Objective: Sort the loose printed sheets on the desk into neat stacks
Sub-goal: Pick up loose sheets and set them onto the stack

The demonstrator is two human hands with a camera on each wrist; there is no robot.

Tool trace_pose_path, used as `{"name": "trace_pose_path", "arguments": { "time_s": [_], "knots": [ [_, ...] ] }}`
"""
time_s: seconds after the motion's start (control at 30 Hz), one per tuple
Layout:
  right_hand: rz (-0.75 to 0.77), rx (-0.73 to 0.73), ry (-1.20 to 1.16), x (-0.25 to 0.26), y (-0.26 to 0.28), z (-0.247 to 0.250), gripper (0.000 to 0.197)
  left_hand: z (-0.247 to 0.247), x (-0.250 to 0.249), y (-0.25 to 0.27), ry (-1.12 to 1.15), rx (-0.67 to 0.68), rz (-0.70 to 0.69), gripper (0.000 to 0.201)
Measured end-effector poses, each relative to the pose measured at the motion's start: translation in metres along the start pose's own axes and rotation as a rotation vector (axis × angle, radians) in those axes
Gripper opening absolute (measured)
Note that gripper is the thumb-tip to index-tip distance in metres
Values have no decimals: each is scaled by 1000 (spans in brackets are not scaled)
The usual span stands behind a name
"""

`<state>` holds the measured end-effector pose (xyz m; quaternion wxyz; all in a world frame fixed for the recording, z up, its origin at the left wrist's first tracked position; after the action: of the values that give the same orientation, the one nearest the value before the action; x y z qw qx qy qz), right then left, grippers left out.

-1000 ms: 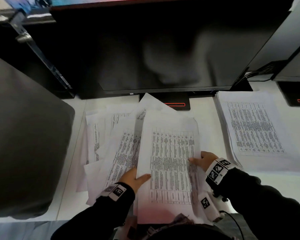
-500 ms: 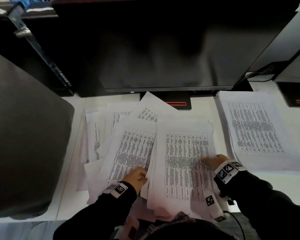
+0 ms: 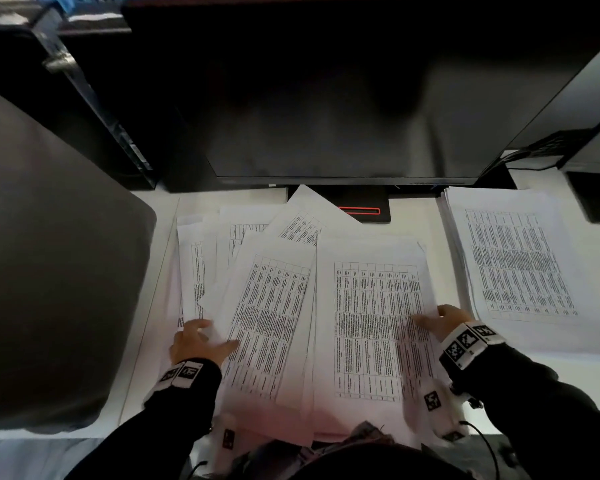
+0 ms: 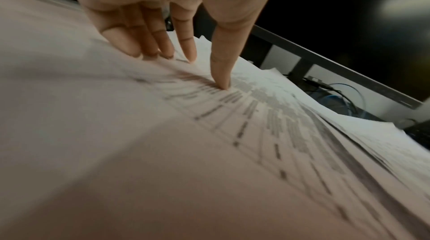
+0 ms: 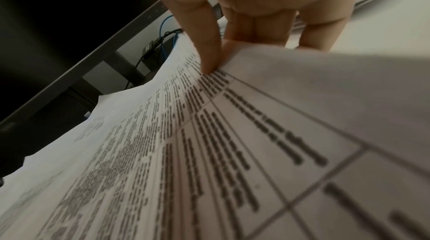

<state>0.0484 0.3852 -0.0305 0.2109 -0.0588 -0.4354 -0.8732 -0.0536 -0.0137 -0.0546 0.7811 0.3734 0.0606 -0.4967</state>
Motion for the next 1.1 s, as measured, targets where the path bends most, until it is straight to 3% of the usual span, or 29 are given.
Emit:
{"name": "trace_pose_path", "arguments": {
  "time_s": [0.1,0.23,0.43,0.6,0.93,1.03,1.1],
  "knots": [
    [0,27,-16,4,1,-7,64,-3,-1,3,14,30,-24,61],
    [21,-53,-40,8,1,-2,56,-2,-5,4,-64,-11,-29,66],
    [49,-35,7,8,-3,11,39,-3,-8,6,-24,183,-71,51],
    [79,10,95,16,4,8,48,-1,-12,10,27,184,-61,52],
    [81,158,105,41,24,-45,56,-40,-32,32,13,490,-268,41],
    [85,154,121,43,28,-47,55,-43,-35,36,92,485,-291,33],
    [75,119,71,39,27,-46,53,-35,-38,34,234,385,-252,19]
  ]
}}
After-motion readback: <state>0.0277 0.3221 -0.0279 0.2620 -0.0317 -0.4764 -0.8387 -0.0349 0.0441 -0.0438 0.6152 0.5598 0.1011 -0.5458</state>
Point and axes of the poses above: each hand's wrist, its own y-axis away from the middle knuckle, its own z-axis out of the back of the hand, x = y × z, the point moved 2 cm from there along -y, towards the middle knuckle, and after that the axes turned 2 degrees about x, right-handed, at the moved point
